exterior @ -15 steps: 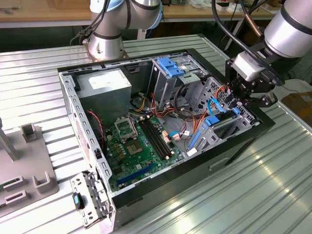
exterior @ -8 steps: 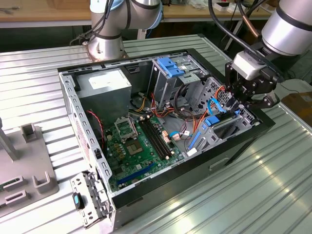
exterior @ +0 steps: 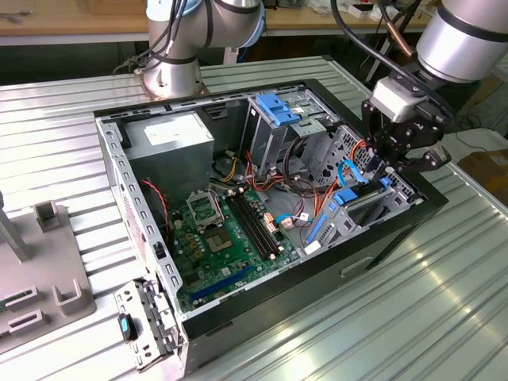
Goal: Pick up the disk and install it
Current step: 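Insert the first disk wire, then insert the second disk wire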
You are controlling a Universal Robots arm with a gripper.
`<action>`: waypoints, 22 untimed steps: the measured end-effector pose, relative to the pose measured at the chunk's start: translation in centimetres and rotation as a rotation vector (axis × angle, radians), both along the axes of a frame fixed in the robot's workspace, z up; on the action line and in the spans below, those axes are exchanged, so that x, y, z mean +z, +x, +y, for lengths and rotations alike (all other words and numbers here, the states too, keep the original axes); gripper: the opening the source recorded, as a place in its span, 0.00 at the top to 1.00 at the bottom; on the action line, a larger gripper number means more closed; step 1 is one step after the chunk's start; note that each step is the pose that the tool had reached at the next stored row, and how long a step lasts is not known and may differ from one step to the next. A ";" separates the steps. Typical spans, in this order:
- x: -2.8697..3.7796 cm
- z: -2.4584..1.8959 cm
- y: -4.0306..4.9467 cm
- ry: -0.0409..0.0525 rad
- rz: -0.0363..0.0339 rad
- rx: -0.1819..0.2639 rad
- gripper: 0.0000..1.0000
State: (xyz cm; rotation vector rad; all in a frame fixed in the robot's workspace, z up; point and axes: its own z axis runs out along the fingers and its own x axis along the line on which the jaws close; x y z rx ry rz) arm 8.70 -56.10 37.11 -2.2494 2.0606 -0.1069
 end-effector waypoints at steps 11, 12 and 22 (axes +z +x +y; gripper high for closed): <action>-0.37 0.90 1.13 -0.0179 0.0112 0.000 0.76; -0.38 0.90 1.13 -0.0179 0.0112 0.000 0.76; -0.37 0.99 1.16 -0.0180 0.0112 0.000 0.76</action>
